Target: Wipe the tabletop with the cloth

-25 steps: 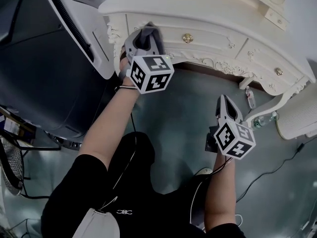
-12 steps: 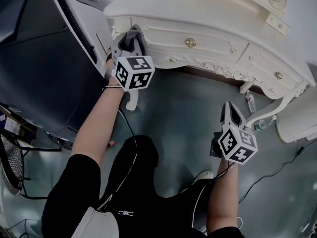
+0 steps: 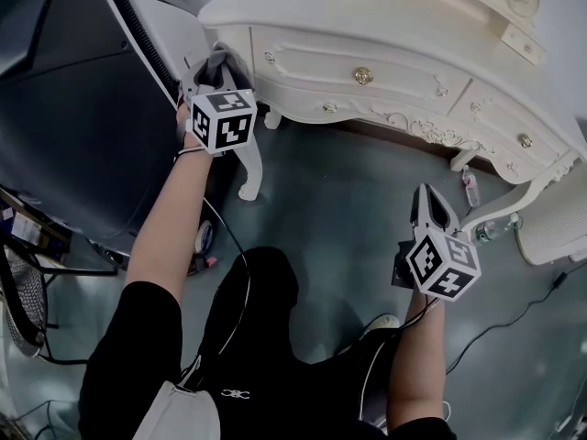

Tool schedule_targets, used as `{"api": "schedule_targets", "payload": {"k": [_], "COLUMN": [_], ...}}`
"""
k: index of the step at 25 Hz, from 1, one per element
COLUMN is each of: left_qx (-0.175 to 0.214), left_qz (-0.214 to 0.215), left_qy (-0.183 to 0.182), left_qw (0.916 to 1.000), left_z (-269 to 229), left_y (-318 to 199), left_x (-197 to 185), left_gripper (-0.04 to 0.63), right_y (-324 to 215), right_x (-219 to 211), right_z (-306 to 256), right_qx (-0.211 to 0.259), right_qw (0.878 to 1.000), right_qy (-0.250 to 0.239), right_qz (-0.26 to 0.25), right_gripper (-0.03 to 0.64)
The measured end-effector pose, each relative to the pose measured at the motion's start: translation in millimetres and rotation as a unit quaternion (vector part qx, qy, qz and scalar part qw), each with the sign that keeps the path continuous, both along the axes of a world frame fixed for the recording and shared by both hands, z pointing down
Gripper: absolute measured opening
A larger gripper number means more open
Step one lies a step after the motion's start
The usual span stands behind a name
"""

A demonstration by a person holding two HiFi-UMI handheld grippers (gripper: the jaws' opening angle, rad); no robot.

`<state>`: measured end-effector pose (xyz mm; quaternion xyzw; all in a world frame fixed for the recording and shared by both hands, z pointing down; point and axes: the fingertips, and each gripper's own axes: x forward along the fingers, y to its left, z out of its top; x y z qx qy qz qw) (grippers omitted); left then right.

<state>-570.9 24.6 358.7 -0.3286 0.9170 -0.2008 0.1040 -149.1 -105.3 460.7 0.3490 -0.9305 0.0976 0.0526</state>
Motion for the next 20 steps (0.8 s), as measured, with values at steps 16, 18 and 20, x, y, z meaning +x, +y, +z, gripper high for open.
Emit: {"api": "schedule_targets", "payload": {"k": [16, 18, 20], "left_qx": [-0.017, -0.006, 0.006], "left_qz": [0.065, 0.082, 0.107], "left_qy": [0.013, 0.036, 0.064], "left_qw": [0.9976, 0.9959, 0.9922], "left_z": [57.7, 63.7, 69.9], "left_y": [-32.6, -38.6, -45.1], "left_x": [29.0, 36.3, 48.5], "left_gripper": [0.063, 0.064, 0.063], "right_y": [4.4, 5.2, 6.2], "right_x": [-10.5, -9.7, -8.0], "right_z": [1.4, -0.3, -0.2], "right_qx": [-0.003, -0.001, 0.000], "right_qw": [1.000, 1.000, 1.000], "right_qy": [0.003, 0.001, 0.003], "right_qz": [-0.007, -0.006, -0.004], "right_gripper": [0.003, 0.003, 0.003]}}
